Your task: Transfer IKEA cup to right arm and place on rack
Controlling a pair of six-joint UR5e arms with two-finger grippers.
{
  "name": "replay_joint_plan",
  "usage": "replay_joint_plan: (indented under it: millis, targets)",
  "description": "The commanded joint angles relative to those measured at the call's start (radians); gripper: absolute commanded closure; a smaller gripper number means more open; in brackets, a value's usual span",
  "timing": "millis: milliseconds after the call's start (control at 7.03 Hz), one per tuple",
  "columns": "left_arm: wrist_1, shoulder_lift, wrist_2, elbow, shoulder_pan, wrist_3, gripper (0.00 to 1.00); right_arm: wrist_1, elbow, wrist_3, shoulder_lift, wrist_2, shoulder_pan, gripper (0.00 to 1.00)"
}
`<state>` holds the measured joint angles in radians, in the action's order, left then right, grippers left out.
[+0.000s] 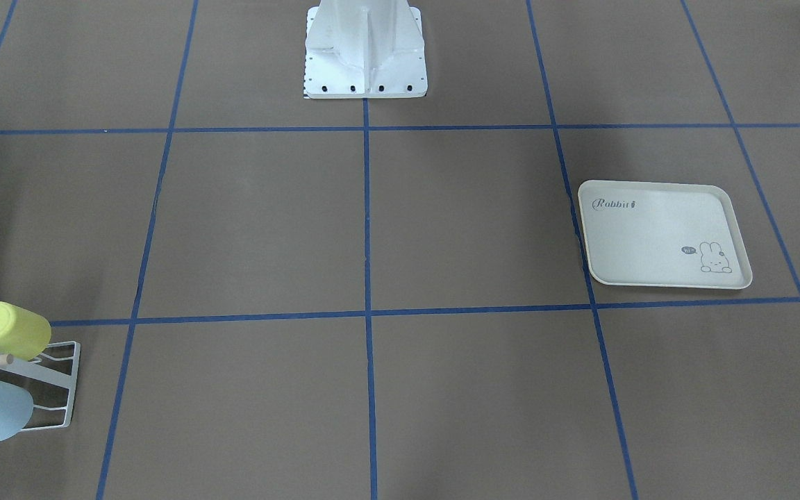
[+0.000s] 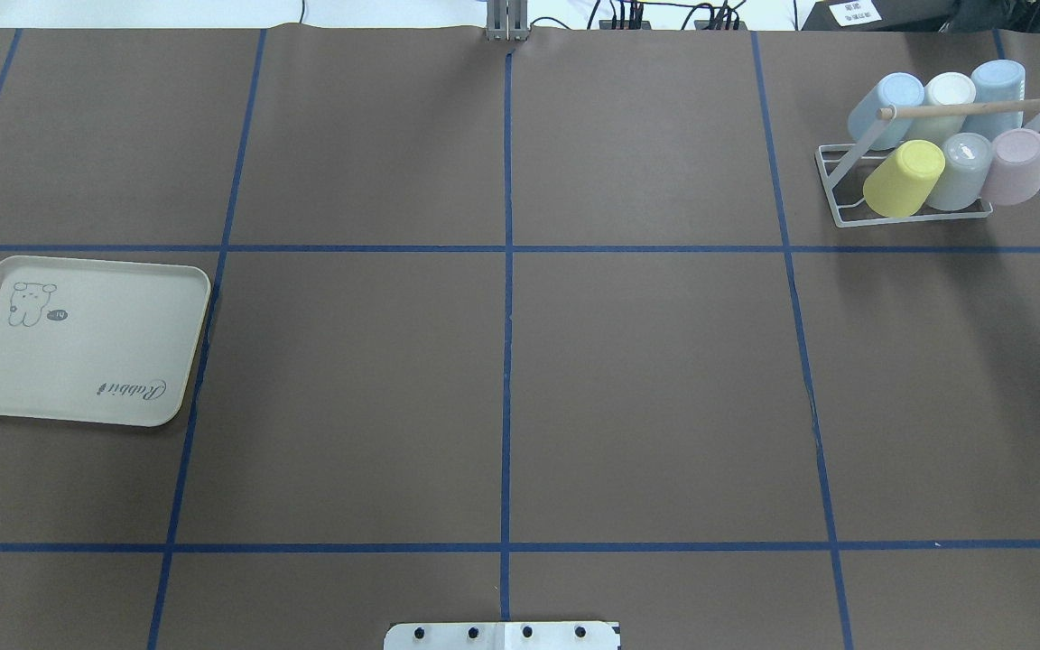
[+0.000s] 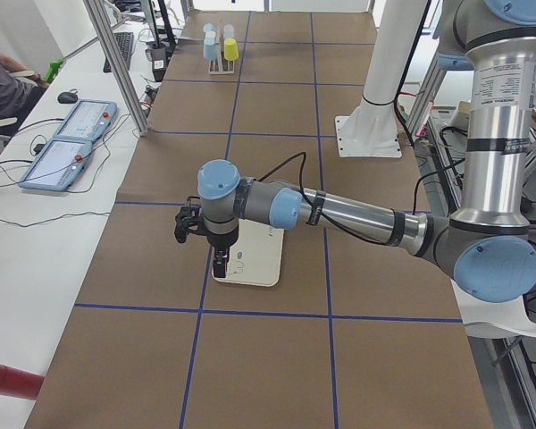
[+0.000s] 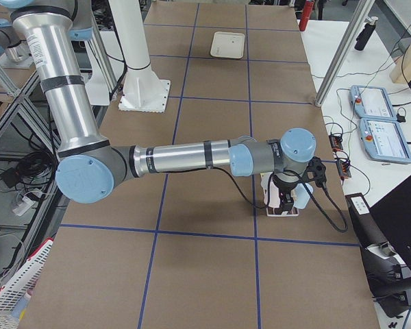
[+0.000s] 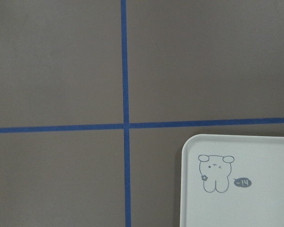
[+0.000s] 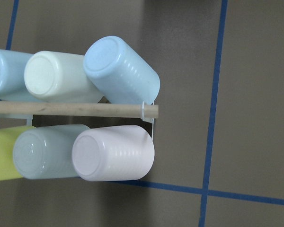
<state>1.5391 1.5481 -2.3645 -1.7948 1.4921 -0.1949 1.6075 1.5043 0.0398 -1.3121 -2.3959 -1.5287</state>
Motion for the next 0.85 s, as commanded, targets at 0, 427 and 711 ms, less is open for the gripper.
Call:
replay_joint_plan:
  millis: [0,427,711]
  targets:
    - [-0.008,-0.017,-0.015,-0.009,0.005,0.002,0.00,0.083,0.117,-0.014,-0.062,0.049,0.024,0.01]
    - [0.001,-0.091,-0.015,-0.124,0.004,0.000,0.00,0.072,0.128,0.003,-0.102,0.038,0.035,0.01]
    - [-0.001,-0.120,-0.010,-0.153,0.007,-0.003,0.00,0.110,0.183,0.008,-0.117,-0.009,0.032,0.01]
